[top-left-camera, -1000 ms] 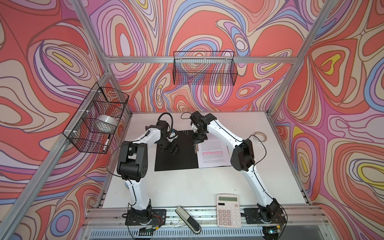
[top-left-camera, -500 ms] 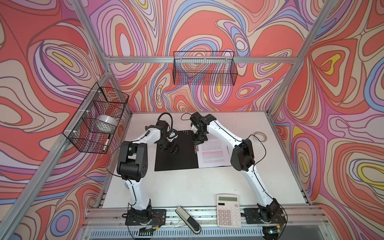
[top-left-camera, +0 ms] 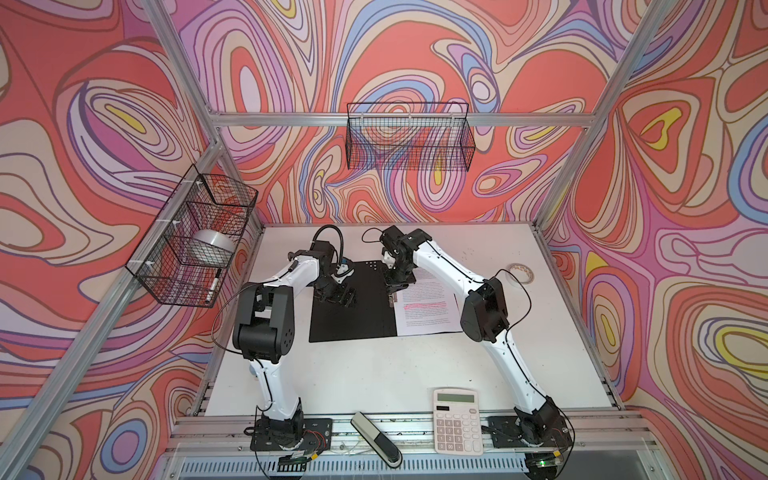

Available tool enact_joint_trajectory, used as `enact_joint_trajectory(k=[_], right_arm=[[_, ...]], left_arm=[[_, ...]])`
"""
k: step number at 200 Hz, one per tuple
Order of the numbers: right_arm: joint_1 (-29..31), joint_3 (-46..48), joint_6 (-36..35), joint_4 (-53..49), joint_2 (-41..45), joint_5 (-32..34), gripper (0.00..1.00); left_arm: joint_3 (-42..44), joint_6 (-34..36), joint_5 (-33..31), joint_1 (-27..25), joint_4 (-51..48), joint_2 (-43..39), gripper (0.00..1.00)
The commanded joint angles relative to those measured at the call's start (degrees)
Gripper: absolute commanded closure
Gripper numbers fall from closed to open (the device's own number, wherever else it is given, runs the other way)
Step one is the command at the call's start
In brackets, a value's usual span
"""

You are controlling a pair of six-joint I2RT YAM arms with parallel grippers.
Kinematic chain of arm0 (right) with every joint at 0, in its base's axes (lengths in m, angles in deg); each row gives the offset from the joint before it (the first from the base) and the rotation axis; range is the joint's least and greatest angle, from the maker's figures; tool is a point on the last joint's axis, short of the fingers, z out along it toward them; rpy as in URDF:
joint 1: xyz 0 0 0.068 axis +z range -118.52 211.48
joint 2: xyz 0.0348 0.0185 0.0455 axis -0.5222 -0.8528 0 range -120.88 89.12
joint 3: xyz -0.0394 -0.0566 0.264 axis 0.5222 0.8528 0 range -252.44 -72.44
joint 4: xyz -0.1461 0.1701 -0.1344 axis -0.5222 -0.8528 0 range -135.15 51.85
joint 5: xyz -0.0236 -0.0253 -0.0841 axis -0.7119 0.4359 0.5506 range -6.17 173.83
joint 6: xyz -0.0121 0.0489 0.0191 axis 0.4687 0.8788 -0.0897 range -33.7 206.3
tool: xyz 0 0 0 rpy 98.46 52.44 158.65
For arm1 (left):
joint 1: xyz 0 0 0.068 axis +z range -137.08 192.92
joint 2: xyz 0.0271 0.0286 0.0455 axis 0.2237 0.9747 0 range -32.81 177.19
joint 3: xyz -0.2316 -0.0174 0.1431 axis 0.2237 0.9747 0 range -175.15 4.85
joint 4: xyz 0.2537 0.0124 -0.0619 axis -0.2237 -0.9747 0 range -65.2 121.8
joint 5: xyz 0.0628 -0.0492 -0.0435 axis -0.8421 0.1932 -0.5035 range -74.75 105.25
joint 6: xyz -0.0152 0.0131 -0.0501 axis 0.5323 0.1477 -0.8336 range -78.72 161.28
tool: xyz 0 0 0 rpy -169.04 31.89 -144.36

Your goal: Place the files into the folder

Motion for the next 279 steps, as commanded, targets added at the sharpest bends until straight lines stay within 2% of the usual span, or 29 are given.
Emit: enact_joint_trajectory(k=[1, 279], right_arm=[[-0.54, -0.25, -0.47, -1.48, -2.73, 1.18, 0.85], [-1.75, 5.46, -0.22, -2.23, -4.85, 2.70, 0.86]], left_arm=[[0.10, 0.80, 0.95, 0.50, -1.13, 0.64, 0.17], [1.27, 1.15, 1.87, 1.73, -1.44, -0.67, 0.17]])
